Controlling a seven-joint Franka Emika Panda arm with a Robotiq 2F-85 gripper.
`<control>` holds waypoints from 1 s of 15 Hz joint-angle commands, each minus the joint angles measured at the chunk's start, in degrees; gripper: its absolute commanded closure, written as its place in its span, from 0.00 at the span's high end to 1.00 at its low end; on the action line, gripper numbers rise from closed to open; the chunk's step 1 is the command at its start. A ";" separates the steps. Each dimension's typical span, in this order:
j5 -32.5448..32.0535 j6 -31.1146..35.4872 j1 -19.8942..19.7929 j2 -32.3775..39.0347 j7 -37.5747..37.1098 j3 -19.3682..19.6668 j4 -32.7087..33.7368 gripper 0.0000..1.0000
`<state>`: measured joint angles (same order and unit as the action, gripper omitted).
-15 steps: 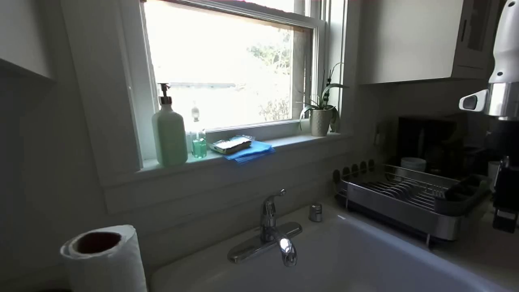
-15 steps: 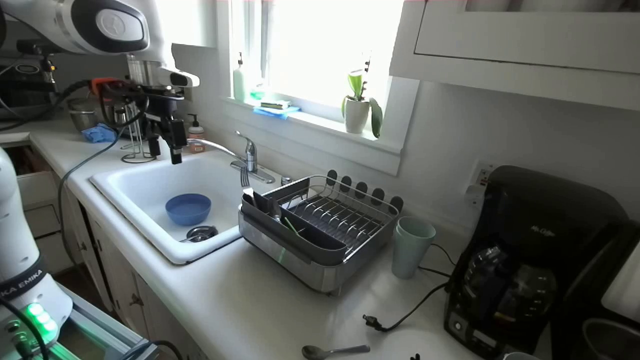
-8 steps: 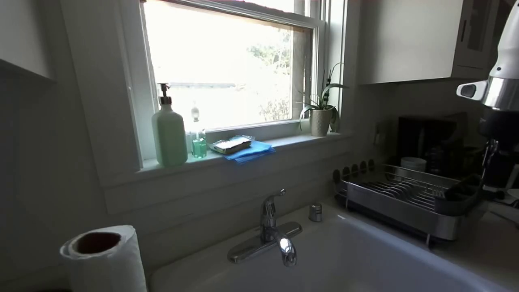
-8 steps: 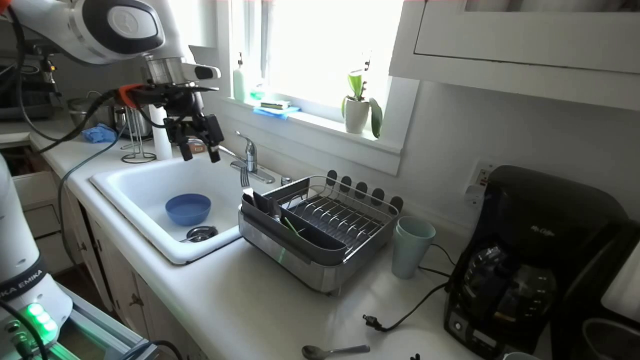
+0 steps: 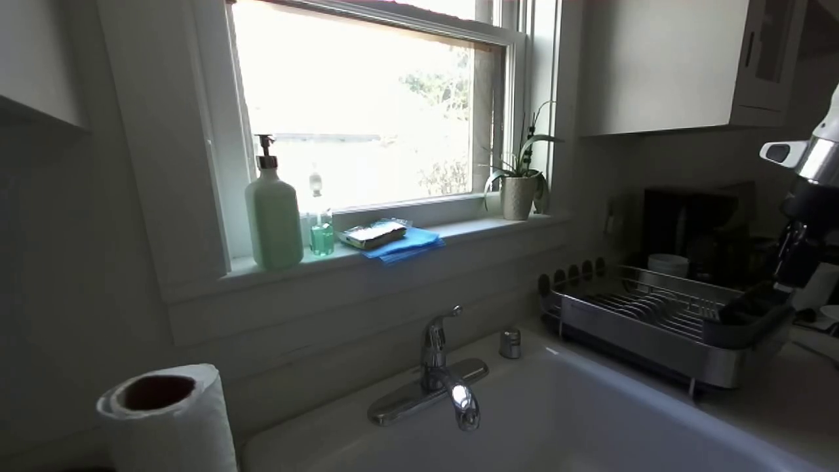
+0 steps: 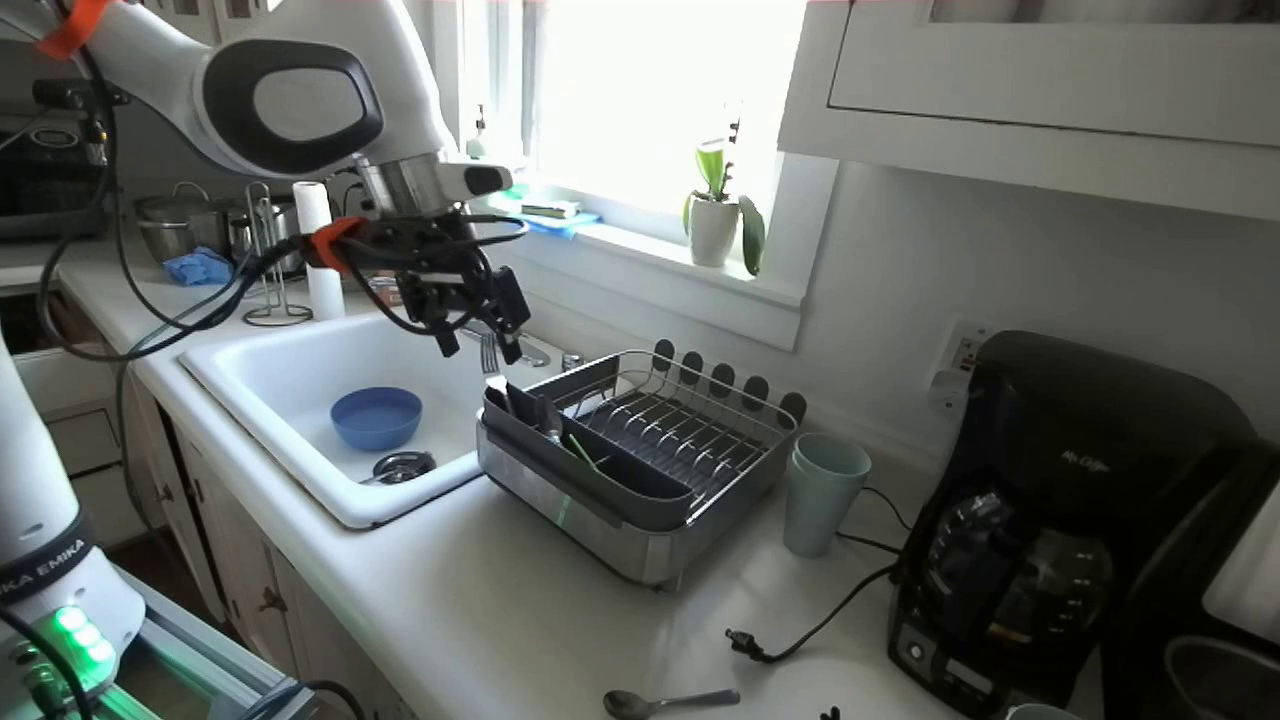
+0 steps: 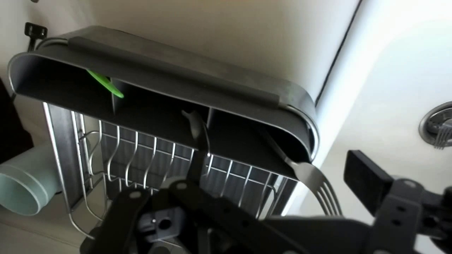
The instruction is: Move the spoon to the right compartment of the utensil drying rack, move the green knife to the middle compartment and then move the fork to the right compartment
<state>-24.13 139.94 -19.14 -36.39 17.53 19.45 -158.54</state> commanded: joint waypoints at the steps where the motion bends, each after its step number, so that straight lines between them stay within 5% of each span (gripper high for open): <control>1: -0.50 4.51 -2.99 3.63 4.54 3.80 0.05 1.00; 15: 3.08 3.74 -4.97 11.74 3.89 5.53 6.29 1.00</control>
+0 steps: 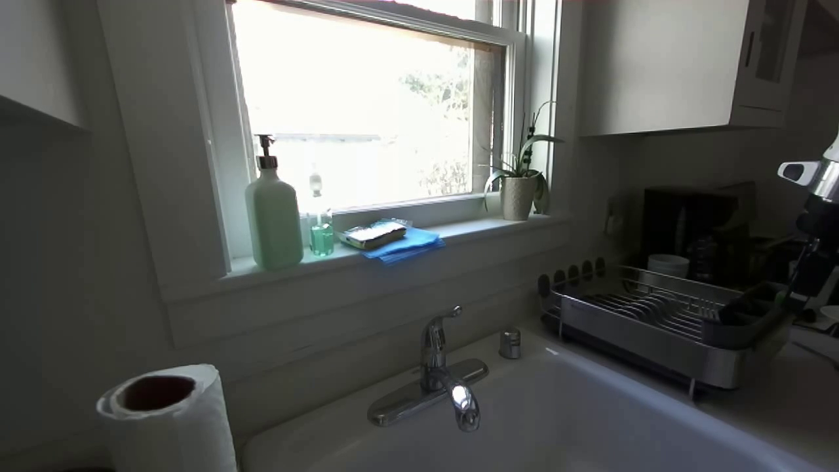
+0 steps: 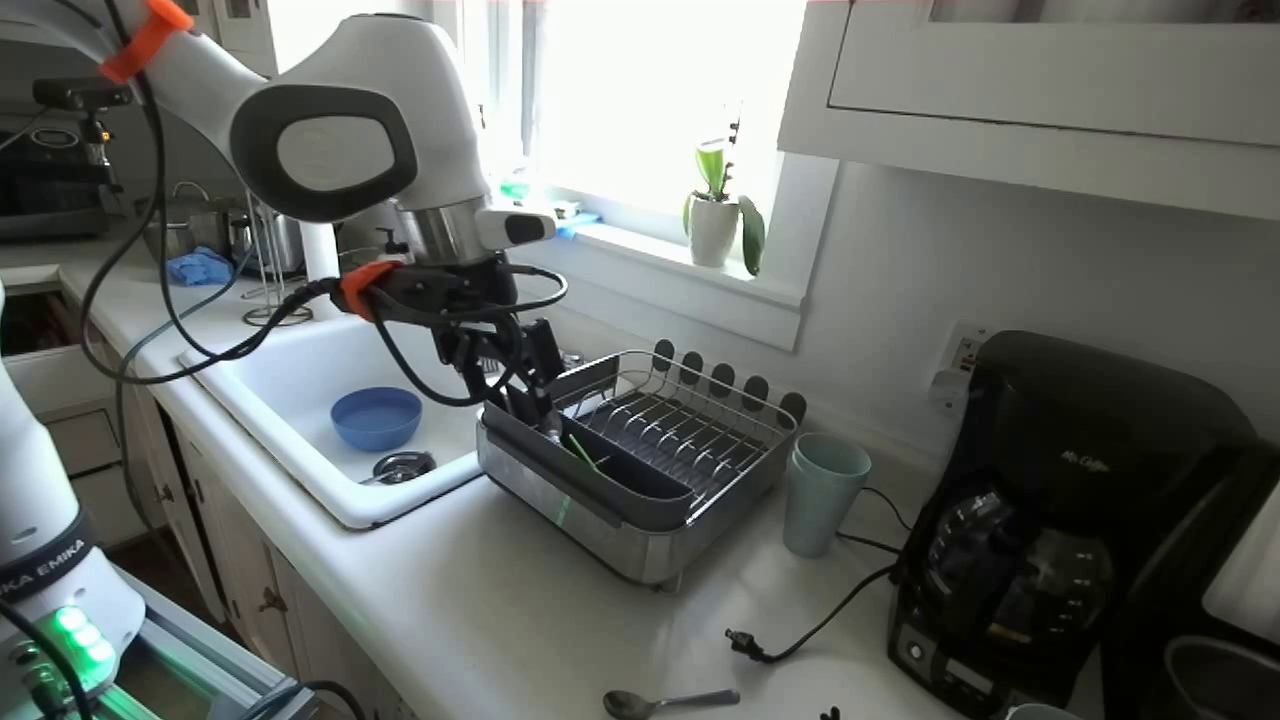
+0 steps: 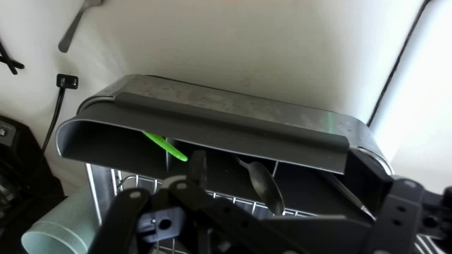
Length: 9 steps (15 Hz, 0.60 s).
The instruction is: Move the spoon to the right compartment of the utensil drying rack, move the green knife to the middle compartment and then move the fork to the right compartment
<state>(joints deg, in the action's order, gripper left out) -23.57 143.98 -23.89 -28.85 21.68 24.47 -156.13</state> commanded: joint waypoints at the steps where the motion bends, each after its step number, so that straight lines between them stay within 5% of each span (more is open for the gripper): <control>1: 4.08 0.39 0.41 5.15 -0.65 1.14 4.55 1.00; 8: 12.00 3.58 3.74 12.07 -3.50 -0.27 7.38 1.00; 9: 12.50 4.19 4.07 12.95 -3.73 -0.50 7.81 0.78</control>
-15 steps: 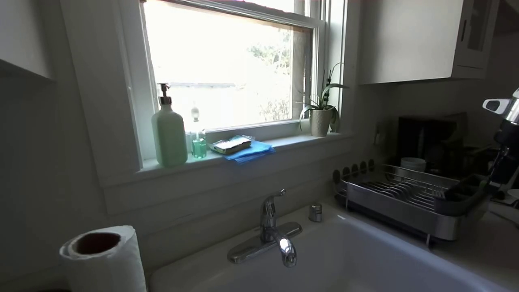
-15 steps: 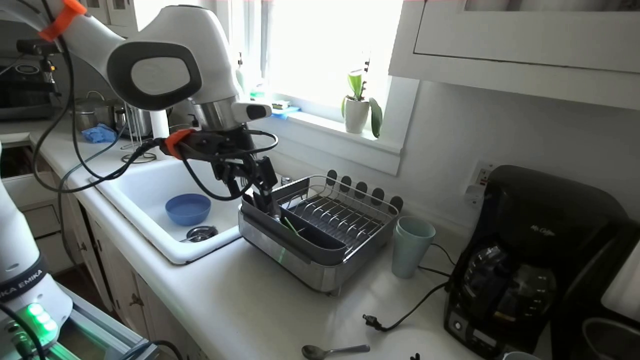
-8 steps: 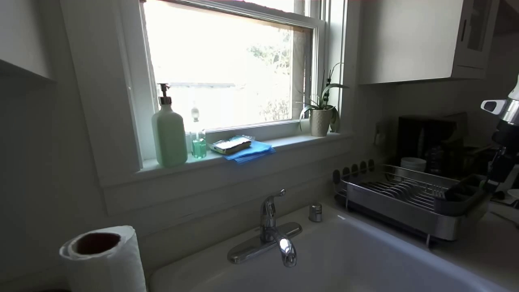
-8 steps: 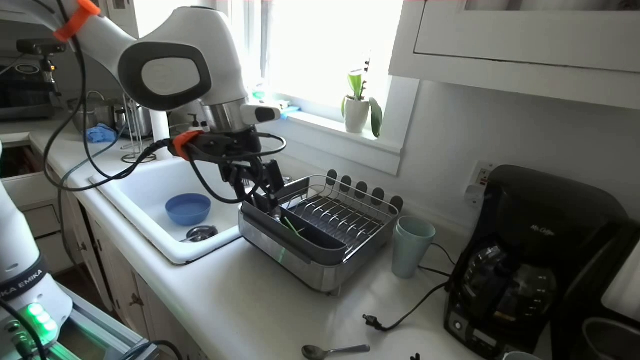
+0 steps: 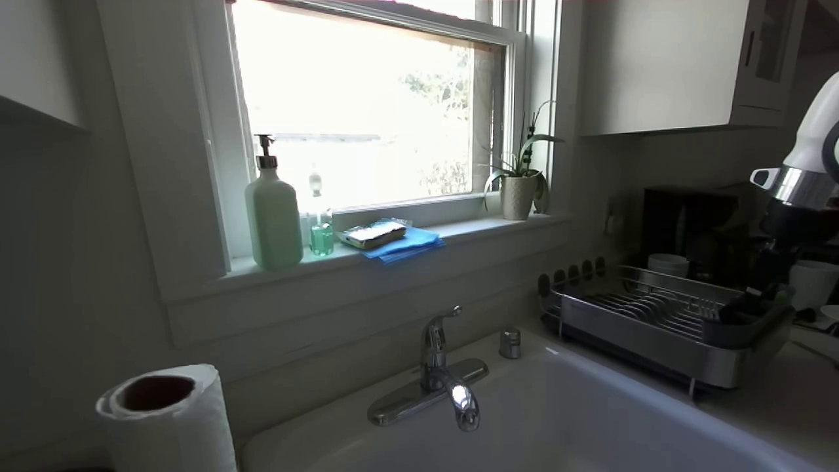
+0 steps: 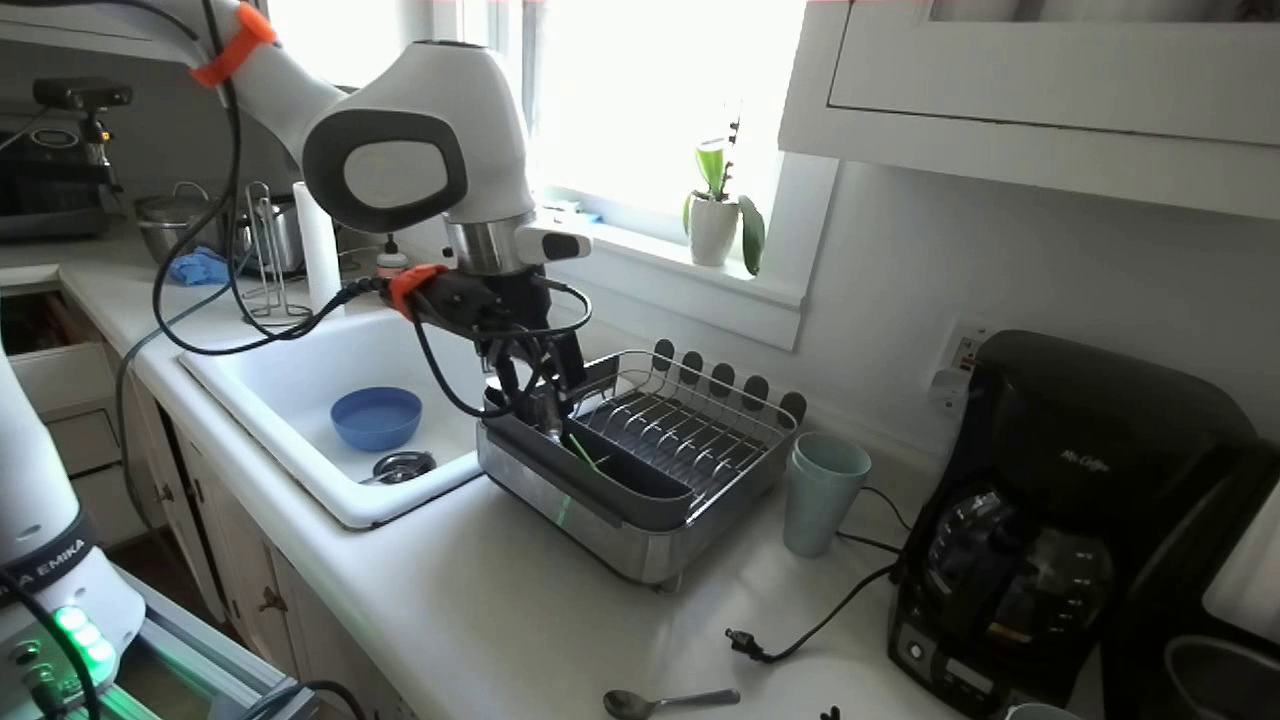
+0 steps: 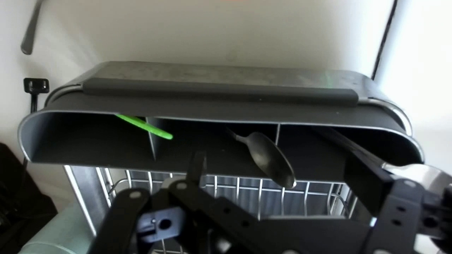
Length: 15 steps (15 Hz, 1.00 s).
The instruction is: Move the spoon to the right compartment of the utensil drying rack, move the green knife to the middle compartment and then move the fork to the right compartment
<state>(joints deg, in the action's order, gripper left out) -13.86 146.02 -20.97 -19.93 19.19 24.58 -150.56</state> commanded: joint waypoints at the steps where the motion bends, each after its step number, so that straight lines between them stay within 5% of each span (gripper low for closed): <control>1: 3.38 2.44 1.49 4.77 -1.22 -0.72 2.55 0.72; 11: 2.04 -0.26 1.01 8.57 -0.84 -1.78 5.43 0.02; 15: 0.86 -2.21 -0.27 7.46 -0.79 -1.45 7.01 0.03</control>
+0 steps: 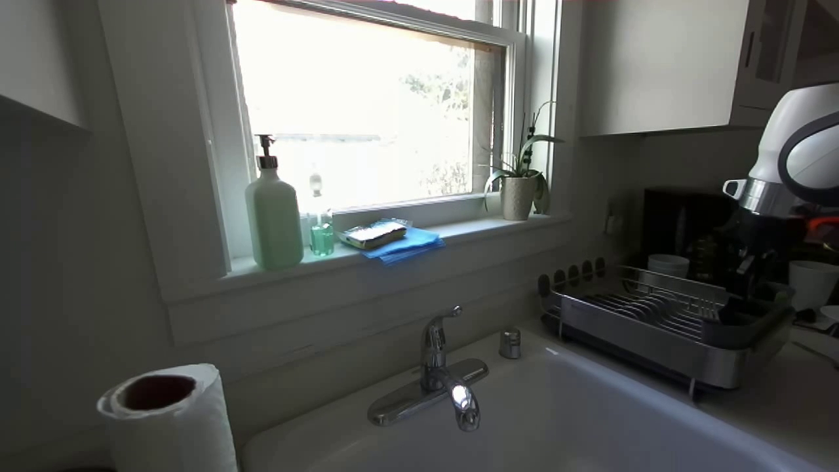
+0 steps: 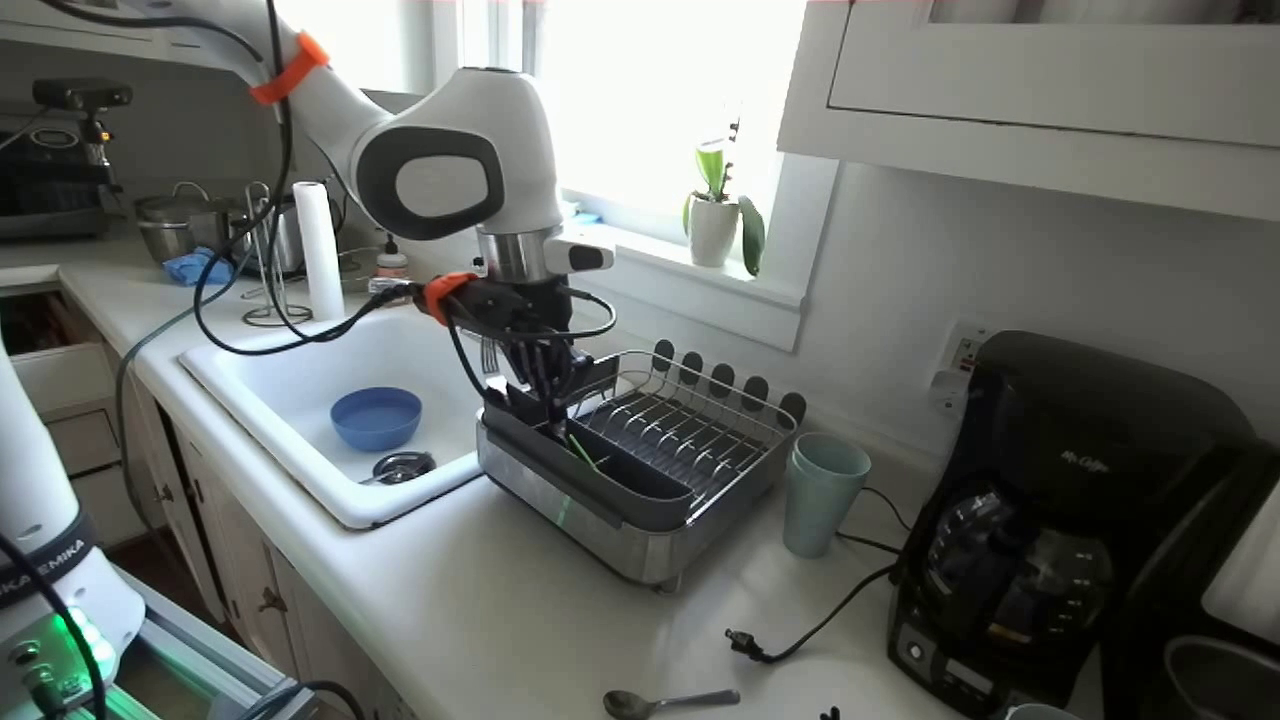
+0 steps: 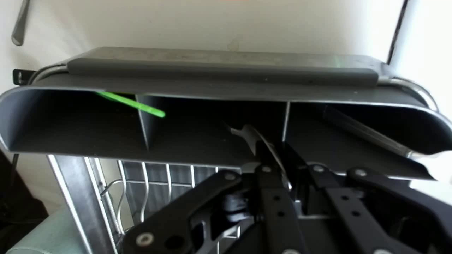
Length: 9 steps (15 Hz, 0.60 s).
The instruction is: Move the spoon to the right compartment of the utensil drying rack, move the green knife to the middle compartment and then move the fork to the right compartment
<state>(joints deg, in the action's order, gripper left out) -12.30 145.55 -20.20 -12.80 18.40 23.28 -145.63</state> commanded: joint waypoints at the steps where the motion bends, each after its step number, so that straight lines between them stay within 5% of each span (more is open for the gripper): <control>1: 0.00 -2.75 -1.07 -0.31 1.13 0.24 2.71 0.02; 9: -0.62 -9.94 -2.55 -6.80 1.84 0.83 6.84 0.02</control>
<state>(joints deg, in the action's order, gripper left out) -12.30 138.83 -21.87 -16.47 19.10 23.80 -140.40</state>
